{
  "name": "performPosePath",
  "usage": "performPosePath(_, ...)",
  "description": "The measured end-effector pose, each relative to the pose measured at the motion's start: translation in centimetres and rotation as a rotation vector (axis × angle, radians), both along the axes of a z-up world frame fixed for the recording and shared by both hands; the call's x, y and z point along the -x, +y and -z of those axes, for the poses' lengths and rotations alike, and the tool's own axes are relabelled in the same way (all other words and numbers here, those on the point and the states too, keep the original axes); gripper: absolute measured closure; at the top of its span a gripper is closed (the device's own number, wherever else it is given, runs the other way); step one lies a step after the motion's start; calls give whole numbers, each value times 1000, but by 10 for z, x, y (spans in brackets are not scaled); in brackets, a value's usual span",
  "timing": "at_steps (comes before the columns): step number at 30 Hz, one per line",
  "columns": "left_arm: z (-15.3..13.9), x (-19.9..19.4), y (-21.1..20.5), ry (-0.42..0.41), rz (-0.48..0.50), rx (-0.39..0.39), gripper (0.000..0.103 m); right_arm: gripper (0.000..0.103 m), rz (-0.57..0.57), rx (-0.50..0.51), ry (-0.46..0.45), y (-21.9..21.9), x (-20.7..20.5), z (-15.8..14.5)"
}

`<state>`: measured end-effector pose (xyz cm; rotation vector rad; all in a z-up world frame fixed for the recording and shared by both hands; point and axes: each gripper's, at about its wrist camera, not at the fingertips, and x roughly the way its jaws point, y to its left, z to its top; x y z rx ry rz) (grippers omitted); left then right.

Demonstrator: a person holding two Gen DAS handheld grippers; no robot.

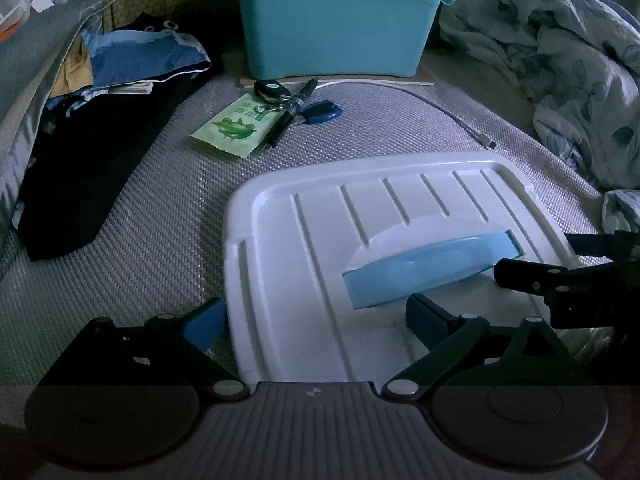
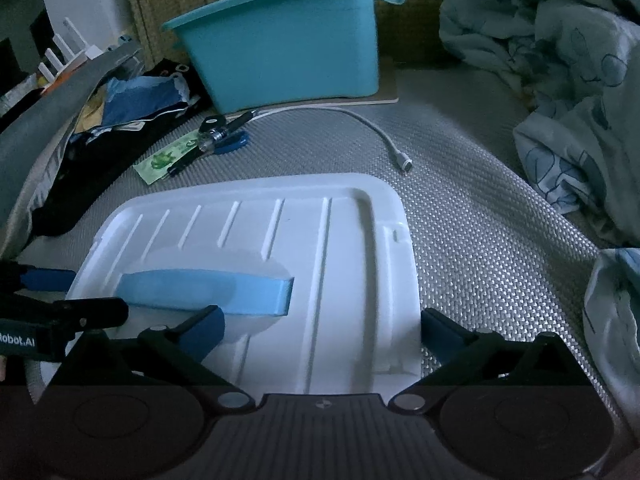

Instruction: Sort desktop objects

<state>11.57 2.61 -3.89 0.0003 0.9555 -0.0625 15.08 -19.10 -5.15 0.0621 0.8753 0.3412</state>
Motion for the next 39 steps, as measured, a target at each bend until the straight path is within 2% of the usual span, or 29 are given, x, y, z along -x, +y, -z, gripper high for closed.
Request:
performPosePath(3,1,0,-1,1,1,-4,3,0,5,5,0,2,0,0)
performPosePath(7,0,1,-12,-22,28,-61,1,0,9,22,-4,5,0,-1)
performPosePath(11,1,3,-24,-43,63,-80,0,0,5,21,-8,5,1,-1)
performPosePath(39,0,5,-26,-53,53,-73,0,0,8,25,-36,4,7,-1)
